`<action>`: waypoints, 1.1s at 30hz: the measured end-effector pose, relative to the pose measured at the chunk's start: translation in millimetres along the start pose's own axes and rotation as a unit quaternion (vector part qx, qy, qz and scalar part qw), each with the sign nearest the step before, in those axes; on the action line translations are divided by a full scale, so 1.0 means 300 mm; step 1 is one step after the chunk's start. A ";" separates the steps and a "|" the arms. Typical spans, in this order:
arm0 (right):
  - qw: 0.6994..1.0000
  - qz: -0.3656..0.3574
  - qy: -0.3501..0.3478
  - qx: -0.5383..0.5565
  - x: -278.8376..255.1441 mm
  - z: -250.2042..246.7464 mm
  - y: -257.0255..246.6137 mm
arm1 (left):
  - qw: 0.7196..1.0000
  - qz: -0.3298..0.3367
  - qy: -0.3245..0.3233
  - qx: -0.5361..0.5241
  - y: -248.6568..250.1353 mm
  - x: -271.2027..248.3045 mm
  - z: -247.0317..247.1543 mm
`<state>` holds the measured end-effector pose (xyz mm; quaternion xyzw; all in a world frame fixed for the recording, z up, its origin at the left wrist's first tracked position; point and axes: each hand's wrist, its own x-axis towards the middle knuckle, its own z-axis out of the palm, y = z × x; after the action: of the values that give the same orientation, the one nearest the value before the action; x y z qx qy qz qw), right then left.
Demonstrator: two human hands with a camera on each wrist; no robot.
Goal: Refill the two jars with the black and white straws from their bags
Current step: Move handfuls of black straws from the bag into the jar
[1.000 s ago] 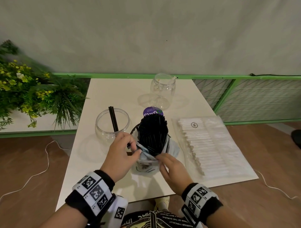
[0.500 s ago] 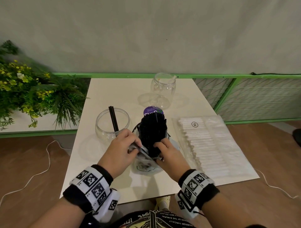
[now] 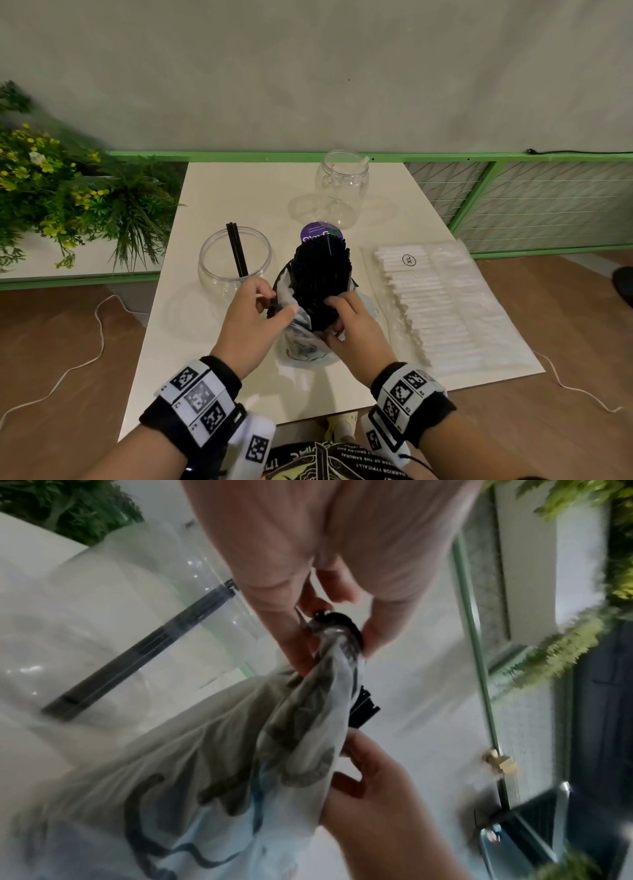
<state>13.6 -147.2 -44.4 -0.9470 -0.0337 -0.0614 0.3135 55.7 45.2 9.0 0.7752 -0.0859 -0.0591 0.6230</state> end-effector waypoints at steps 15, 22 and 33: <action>0.998 -0.003 0.015 -0.061 -0.002 0.011 -0.013 | 0.979 -0.143 -0.005 -0.142 -0.013 0.006 -0.022; 0.997 0.001 0.007 -0.073 -0.001 0.004 -0.024 | 0.933 -0.308 -0.154 -0.105 0.016 -0.013 -0.049; 0.989 -0.041 0.015 -0.140 0.024 0.027 -0.023 | 0.971 -0.180 -0.151 0.038 -0.023 0.001 -0.001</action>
<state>20.7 -136.7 -45.6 -0.9783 -0.0584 -0.0927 0.1757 56.5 47.0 2.5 0.7831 -0.0405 -0.2831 0.5522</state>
